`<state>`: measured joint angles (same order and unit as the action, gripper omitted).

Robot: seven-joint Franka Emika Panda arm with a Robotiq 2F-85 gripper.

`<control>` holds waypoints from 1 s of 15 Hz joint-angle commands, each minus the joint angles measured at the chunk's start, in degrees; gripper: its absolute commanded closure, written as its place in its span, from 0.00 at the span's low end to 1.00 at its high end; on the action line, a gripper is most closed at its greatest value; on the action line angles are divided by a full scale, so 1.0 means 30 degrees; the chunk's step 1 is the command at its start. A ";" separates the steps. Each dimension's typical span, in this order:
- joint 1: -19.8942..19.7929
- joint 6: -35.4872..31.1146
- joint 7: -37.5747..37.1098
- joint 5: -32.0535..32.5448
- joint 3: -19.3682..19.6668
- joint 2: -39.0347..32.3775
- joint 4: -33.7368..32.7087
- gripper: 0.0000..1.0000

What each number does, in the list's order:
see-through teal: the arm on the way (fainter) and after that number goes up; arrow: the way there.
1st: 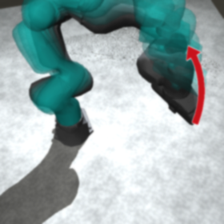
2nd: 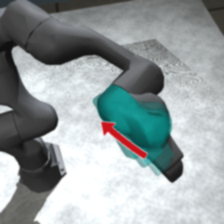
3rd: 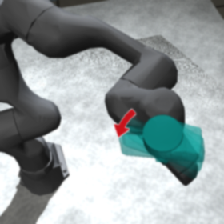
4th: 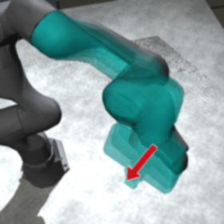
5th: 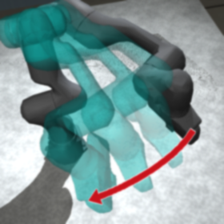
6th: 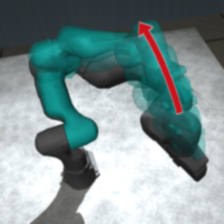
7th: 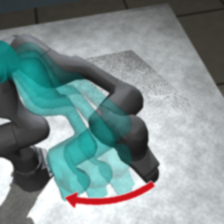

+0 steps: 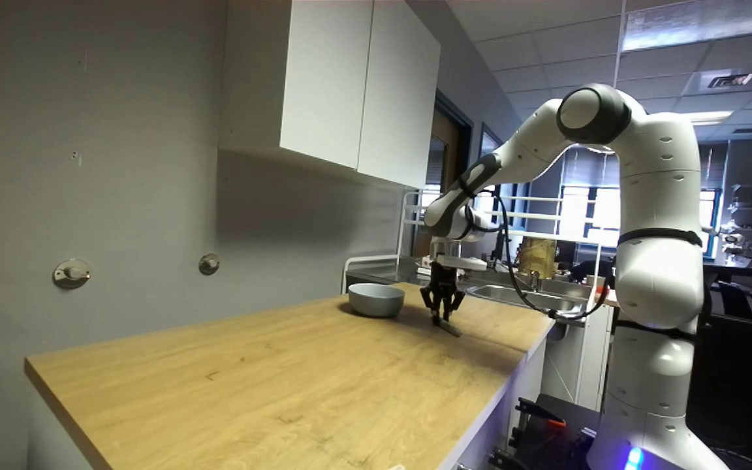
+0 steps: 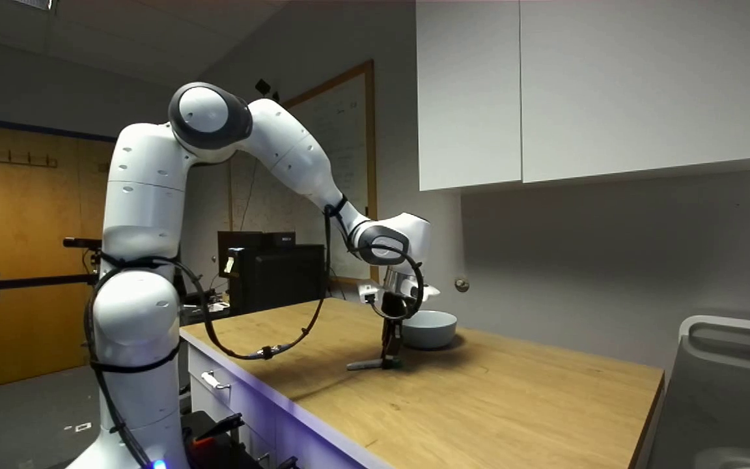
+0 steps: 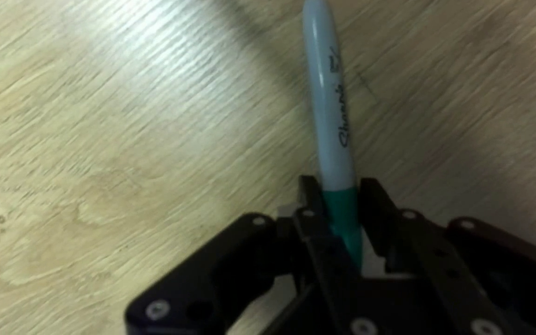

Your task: Put the marker in the bowl

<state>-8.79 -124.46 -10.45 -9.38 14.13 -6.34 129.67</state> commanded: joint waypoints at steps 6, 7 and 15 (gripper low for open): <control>-0.0373 0.0663 -0.0438 0.0101 -0.0236 0.0348 -0.0542 0.85; -0.0380 0.0434 -0.0493 0.0219 -0.0213 0.0693 -0.0390 0.85; -0.0260 -0.3086 -0.0834 0.1609 -0.0681 0.4703 0.0756 0.85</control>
<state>-9.39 -130.48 -10.84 -6.91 13.87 1.95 129.49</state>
